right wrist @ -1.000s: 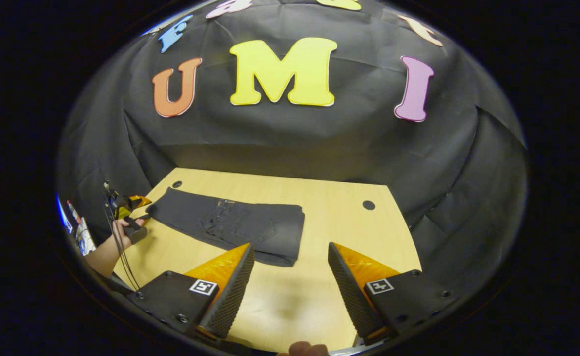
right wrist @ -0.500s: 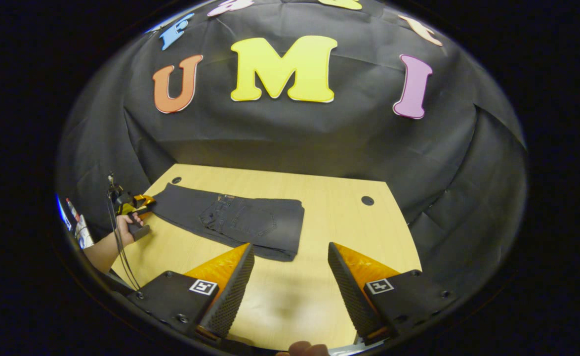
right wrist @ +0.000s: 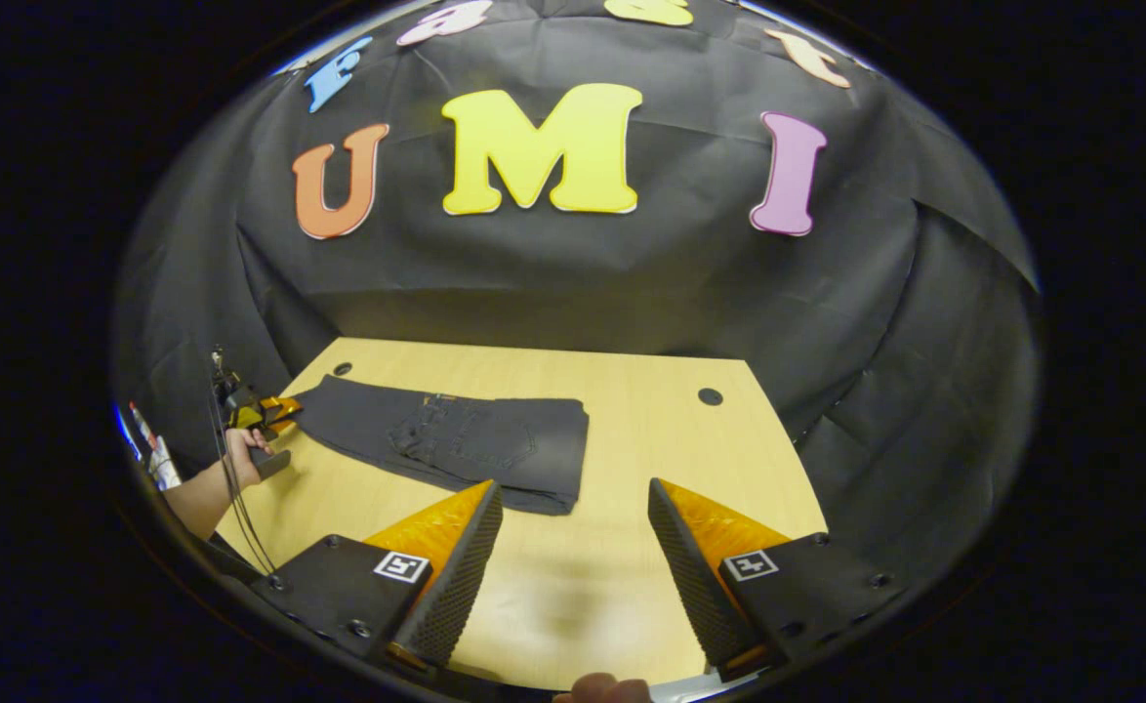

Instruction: Grasp the waist and the cuffs of the jeans and fold them to make the two legs overlap; first hold the waist and fold one-third of the jeans toward the cuffs, then hold the cuffs and fold the remaining one-third in the same direction to finish folding.

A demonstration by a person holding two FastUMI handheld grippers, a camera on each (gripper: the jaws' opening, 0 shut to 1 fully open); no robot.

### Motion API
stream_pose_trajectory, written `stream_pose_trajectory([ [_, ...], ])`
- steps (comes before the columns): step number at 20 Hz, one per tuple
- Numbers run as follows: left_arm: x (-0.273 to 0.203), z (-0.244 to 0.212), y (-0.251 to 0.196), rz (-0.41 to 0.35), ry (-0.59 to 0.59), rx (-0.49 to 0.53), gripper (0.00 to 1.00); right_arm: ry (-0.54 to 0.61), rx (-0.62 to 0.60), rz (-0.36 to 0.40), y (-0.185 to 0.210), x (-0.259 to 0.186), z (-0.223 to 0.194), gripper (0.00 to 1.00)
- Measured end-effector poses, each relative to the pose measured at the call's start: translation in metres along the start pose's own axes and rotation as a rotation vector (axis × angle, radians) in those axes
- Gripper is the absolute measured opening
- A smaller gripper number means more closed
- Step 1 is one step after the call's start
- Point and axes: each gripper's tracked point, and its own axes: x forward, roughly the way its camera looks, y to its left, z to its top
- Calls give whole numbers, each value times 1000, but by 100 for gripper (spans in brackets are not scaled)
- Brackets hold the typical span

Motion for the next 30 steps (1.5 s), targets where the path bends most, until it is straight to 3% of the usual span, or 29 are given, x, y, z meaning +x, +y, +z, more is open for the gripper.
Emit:
stream_pose_trajectory([
  [5, -24, 2, -75, -119, -11, 88, 10, -19, 35, 17, 0, 0, -1, 93],
  [10, -55, -22, -186, -275, -13, 200, 10, -47, 90, 18, 0, 2, 3, 93],
  [16, -87, -96, -290, -451, 56, 369, 10, -107, 130, -74, -20, -4, 6, 91],
  [22, -91, -201, -325, -514, 172, 544, 10, -126, 114, -130, -39, -10, 5, 91],
  [30, -66, -320, -305, -473, 301, 710, 10, -85, 173, -178, -51, -16, -5, 94],
])
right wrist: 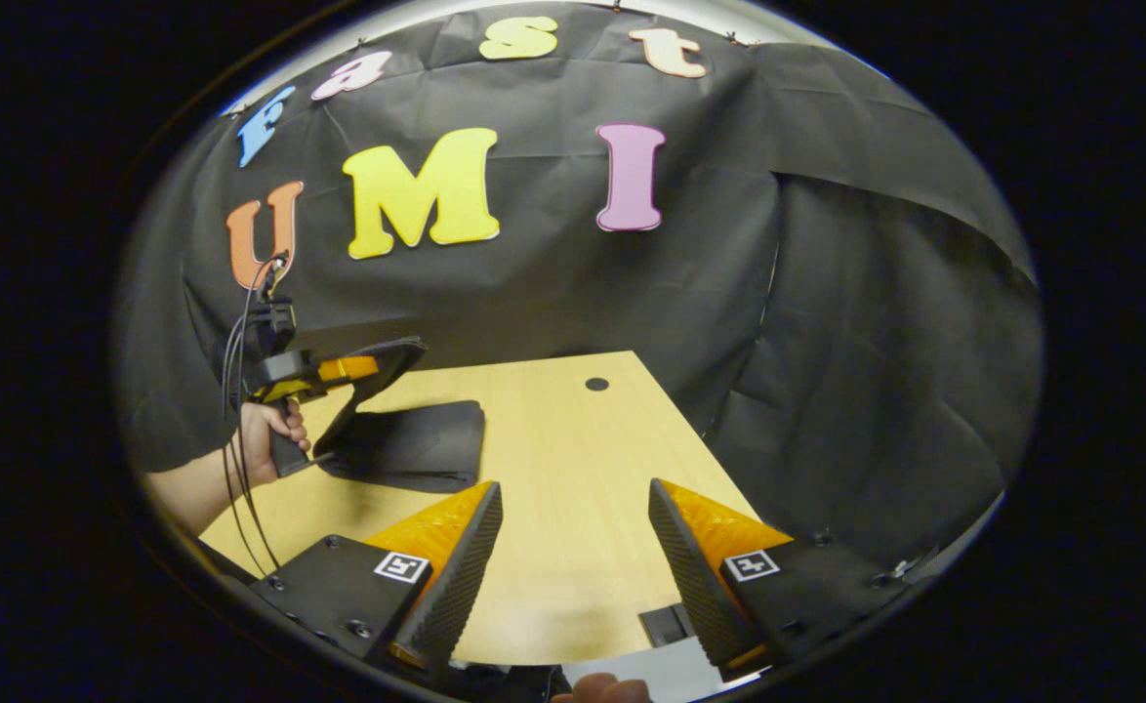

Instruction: Grasp the waist and the cuffs of the jeans and fold them to make the two legs overlap; first hold the waist and fold one-third of the jeans toward the cuffs, then hold the cuffs and fold the remaining one-third in the same direction to finish folding.

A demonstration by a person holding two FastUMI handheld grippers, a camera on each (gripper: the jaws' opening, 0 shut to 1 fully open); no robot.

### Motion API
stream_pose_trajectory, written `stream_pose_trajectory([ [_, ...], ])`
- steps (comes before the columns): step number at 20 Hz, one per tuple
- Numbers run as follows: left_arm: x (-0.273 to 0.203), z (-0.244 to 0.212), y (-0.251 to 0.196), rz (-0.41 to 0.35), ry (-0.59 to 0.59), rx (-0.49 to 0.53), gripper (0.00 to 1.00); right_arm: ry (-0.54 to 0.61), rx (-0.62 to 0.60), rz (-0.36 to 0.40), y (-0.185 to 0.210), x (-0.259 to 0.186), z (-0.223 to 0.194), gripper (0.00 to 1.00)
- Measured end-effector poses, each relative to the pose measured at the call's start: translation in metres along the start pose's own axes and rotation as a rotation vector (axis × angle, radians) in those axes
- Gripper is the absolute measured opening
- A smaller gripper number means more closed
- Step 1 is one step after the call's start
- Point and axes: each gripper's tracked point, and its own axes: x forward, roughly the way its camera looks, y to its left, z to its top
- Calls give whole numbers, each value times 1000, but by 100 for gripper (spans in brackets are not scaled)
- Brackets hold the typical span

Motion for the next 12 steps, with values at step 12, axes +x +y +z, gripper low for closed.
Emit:
stream_pose_trajectory([
  [12, 47, -114, 6, 83, 228, -154, 45, 59, 23, -38, -11, 4, -5, 94],
])
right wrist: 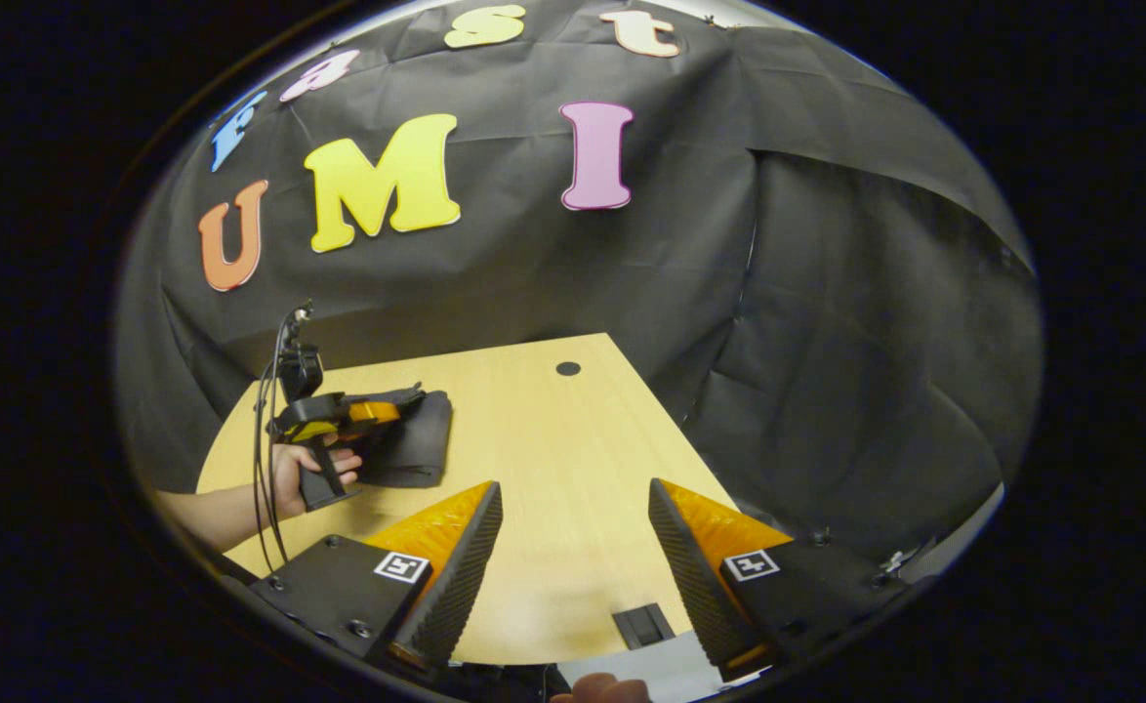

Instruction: Grasp the waist and the cuffs of the jeans and fold them to make the two legs overlap; first hold the waist and fold one-third of the jeans toward the cuffs, then hold the cuffs and fold the remaining one-third in the same direction to finish folding.

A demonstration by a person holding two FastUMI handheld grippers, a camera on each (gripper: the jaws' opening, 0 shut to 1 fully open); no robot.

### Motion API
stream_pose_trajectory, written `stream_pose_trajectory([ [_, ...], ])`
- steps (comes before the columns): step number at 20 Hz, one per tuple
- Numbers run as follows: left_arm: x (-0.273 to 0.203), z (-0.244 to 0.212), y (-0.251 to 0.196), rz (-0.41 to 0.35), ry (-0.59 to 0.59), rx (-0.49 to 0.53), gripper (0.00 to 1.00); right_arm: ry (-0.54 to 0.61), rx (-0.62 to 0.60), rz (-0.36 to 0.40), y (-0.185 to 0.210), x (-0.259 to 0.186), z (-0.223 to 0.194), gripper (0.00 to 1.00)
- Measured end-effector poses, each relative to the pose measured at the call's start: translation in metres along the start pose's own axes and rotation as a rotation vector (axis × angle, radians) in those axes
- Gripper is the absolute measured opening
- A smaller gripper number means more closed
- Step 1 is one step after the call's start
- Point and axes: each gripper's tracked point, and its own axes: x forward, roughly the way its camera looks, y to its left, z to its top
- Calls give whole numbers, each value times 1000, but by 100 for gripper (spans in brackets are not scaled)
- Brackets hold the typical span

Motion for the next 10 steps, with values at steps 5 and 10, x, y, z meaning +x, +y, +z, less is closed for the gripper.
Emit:
stream_pose_trajectory([
  [5, -2, -2, -7, 29, -19, 67, 83, 2, 15, 13, 3, 0, 0, 92],
  [10, -40, -5, -32, 20, -37, 198, 83, -35, 54, 31, 13, 5, 8, 94],
])
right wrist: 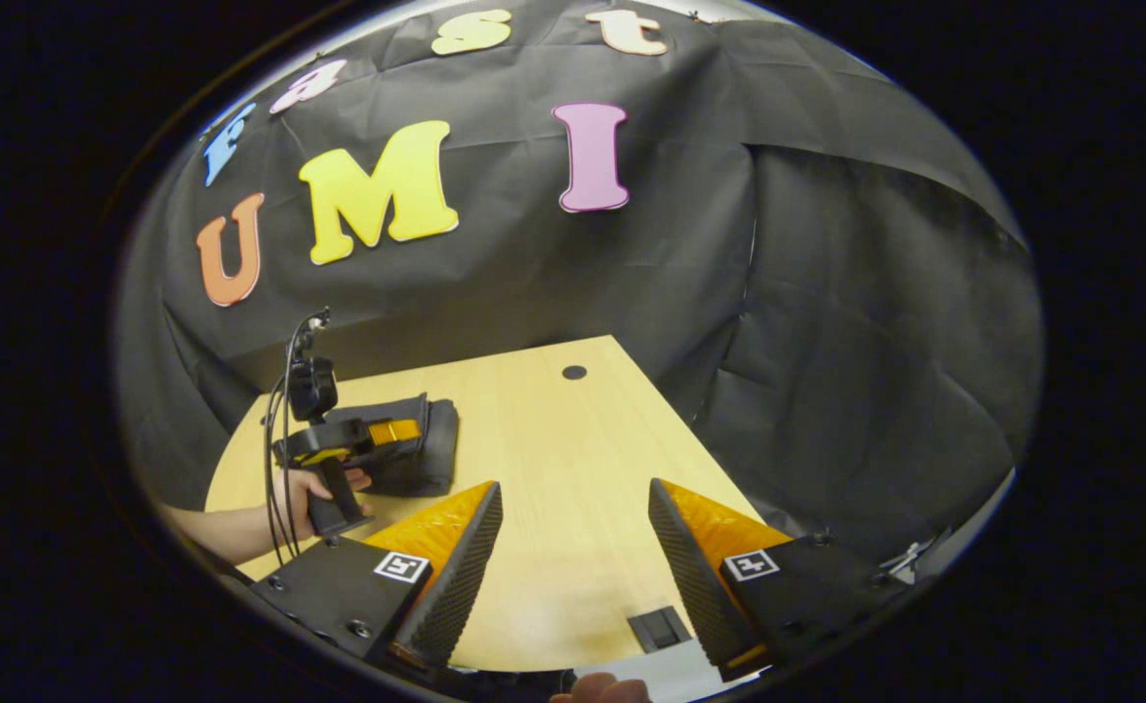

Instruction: Grasp the waist and the cuffs of the jeans and fold them to make the two legs overlap; first hold the waist and fold one-third of the jeans toward the cuffs, then hold the cuffs and fold the remaining one-third in the same direction to finish folding.

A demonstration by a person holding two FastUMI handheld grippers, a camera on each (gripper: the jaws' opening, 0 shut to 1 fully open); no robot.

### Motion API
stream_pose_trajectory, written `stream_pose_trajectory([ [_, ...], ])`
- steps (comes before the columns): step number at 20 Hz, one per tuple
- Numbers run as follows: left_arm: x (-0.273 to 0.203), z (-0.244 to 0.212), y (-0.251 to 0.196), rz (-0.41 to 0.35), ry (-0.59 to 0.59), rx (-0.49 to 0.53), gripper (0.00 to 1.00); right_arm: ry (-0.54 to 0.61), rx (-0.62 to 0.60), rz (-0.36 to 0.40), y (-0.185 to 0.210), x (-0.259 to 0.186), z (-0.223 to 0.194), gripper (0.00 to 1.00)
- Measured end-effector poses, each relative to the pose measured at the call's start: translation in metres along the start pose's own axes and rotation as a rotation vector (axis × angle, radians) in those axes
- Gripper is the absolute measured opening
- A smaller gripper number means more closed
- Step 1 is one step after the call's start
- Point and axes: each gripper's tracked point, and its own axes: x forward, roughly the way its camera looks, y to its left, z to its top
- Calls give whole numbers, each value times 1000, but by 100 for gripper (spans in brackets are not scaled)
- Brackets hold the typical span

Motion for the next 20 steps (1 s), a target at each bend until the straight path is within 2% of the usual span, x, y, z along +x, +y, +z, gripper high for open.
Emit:
stream_pose_trajectory([
  [4, -69, 47, -3, 11, -151, 92, 84, -74, 0, 41, 15, 9, 15, 92],
  [5, -92, 64, 2, 21, -201, 124, 85, -91, -13, 55, 18, 11, 17, 94],
  [7, -140, 93, 14, 58, -291, 174, 95, -116, -38, 98, 27, 12, 23, 92],
  [8, -160, 107, 17, 82, -336, 196, 98, -130, -42, 125, 35, 12, 28, 94],
  [11, -216, 141, 24, 141, -457, 256, 98, -196, -77, 187, 54, 14, 41, 94],
  [15, -280, 164, 33, 229, -576, 256, 97, -322, -117, 205, 70, 18, 65, 94],
  [17, -309, 163, 40, 258, -616, 257, 100, -405, -112, 208, 78, 19, 80, 92],
  [20, -343, 159, 46, 291, -650, 273, 97, -481, -132, 230, 93, 20, 93, 93],
])
